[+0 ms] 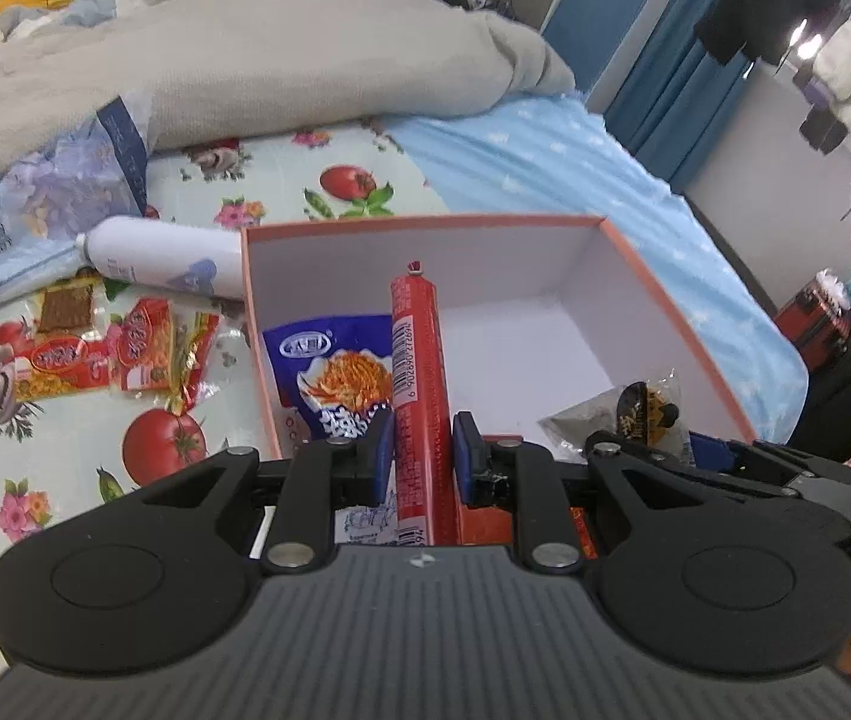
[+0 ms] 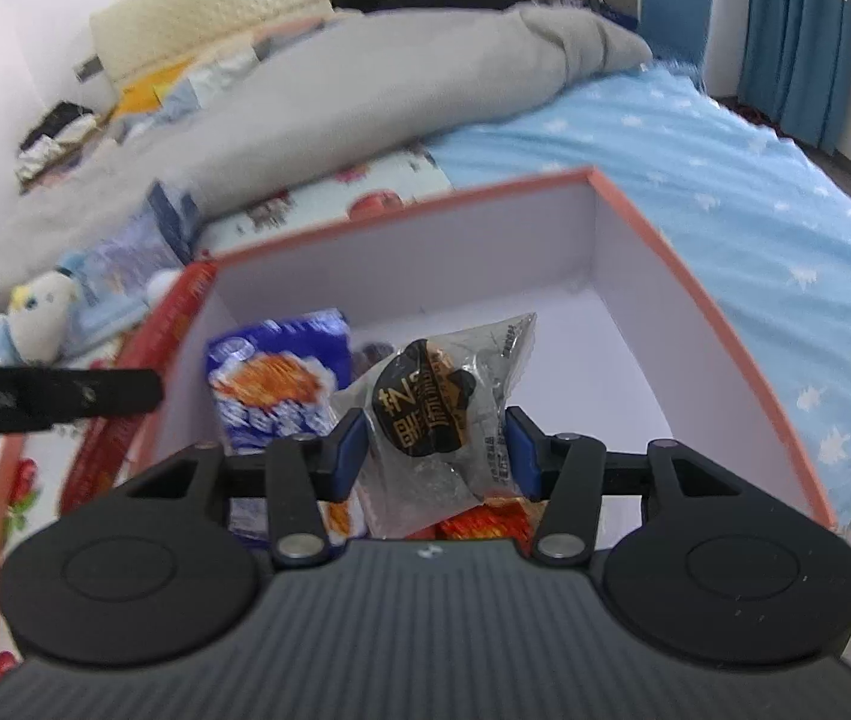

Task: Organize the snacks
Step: 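Lower both held snacks into the box and open both tools, then withdraw both open tools from the box back toward the sheet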

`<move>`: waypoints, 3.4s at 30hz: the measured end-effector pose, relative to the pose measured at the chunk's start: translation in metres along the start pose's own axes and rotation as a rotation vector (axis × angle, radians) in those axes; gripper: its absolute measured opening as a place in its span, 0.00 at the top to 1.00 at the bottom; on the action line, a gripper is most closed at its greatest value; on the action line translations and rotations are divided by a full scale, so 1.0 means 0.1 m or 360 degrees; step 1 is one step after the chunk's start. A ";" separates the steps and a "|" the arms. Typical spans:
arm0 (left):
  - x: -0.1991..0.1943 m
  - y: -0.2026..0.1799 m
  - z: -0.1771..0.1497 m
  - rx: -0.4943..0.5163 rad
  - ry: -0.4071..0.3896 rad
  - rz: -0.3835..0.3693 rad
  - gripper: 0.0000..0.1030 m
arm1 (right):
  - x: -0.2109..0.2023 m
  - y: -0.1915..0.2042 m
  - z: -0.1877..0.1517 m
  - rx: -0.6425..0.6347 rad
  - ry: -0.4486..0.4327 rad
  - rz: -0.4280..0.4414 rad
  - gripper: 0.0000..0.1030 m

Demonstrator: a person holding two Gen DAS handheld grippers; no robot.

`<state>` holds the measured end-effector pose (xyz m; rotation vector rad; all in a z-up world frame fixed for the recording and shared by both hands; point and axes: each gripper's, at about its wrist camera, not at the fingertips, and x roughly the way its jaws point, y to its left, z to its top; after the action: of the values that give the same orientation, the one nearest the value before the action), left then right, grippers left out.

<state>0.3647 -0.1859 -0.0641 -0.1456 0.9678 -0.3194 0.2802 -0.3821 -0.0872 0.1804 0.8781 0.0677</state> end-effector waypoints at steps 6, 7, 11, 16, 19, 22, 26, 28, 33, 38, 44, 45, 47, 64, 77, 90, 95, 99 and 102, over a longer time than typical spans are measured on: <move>0.15 -0.01 0.00 0.0005 0.0065 -0.0003 0.75 | 0.11 -0.06 -0.04 0.0011 0.0067 0.0004 0.43; 0.16 -0.01 0.01 0.0016 0.0073 0.0002 0.71 | 0.11 -0.07 -0.04 0.0011 0.0067 -0.0005 0.42; 0.07 0.07 0.07 -0.0049 0.0025 0.0027 0.57 | 0.07 -0.10 -0.02 0.0017 0.0045 -0.0004 0.40; -0.16 0.09 0.11 -0.0031 -0.0035 0.0041 0.57 | -0.10 -0.08 0.01 0.0036 -0.0028 0.0005 0.34; -0.36 0.07 0.12 -0.0017 -0.0087 0.0032 0.57 | -0.25 -0.04 0.04 0.0030 -0.0084 0.0022 0.34; -0.59 0.03 0.10 0.0003 -0.0141 0.0033 0.57 | -0.43 0.04 0.06 0.0023 -0.0151 0.0029 0.34; -0.90 0.00 0.04 0.0030 -0.0201 0.0025 0.54 | -0.65 0.16 0.09 0.0021 -0.0235 0.0052 0.34; -1.06 0.00 0.01 0.0045 -0.0242 0.0027 0.53 | -0.76 0.22 0.09 0.0009 -0.0275 0.0062 0.34; -1.46 0.03 -0.09 0.0053 -0.0341 0.0050 0.51 | -1.04 0.37 0.06 -0.0003 -0.0370 0.0082 0.34; -1.78 0.11 -0.23 0.0048 -0.0426 0.0075 0.40 | -1.24 0.51 0.00 -0.0017 -0.0438 0.0119 0.34; -2.14 0.25 -0.43 0.0029 -0.0491 0.0096 0.40 | -1.40 0.69 -0.11 -0.0047 -0.0509 0.0171 0.34; -2.19 0.26 -0.46 0.0038 -0.0505 0.0103 0.40 | -1.43 0.71 -0.14 -0.0032 -0.0522 0.0169 0.34; -2.30 0.29 -0.53 0.0062 -0.0513 0.0123 0.40 | -1.48 0.75 -0.17 -0.0014 -0.0529 0.0188 0.33; -2.62 0.65 -1.04 -0.0030 -0.0548 0.0130 0.40 | -1.60 1.26 -0.56 -0.0149 -0.0498 0.0293 0.33; -2.50 1.07 -1.41 -0.0136 -0.0498 0.0136 0.30 | -1.52 1.62 -0.87 -0.0260 -0.0424 0.0321 0.33; -2.22 1.45 -1.64 -0.0242 -0.0416 0.0160 0.30 | -1.23 1.88 -1.10 -0.0321 -0.0369 0.0352 0.33; -2.14 1.60 -1.68 -0.0280 -0.0395 0.0201 0.28 | -1.06 1.93 -1.12 -0.0306 -0.0346 0.0396 0.33; -2.03 1.73 -1.69 -0.0326 -0.0398 0.0211 0.28 | -0.92 1.98 -1.12 -0.0362 -0.0360 0.0383 0.33; -1.91 1.84 -1.66 -0.0341 -0.0380 0.0218 0.28 | -0.81 1.99 -1.13 -0.0365 -0.0353 0.0370 0.33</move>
<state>0.1637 0.0539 -0.0559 -0.3044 0.7685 -0.0690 0.1445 -0.1833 -0.0593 0.0726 0.6196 0.3574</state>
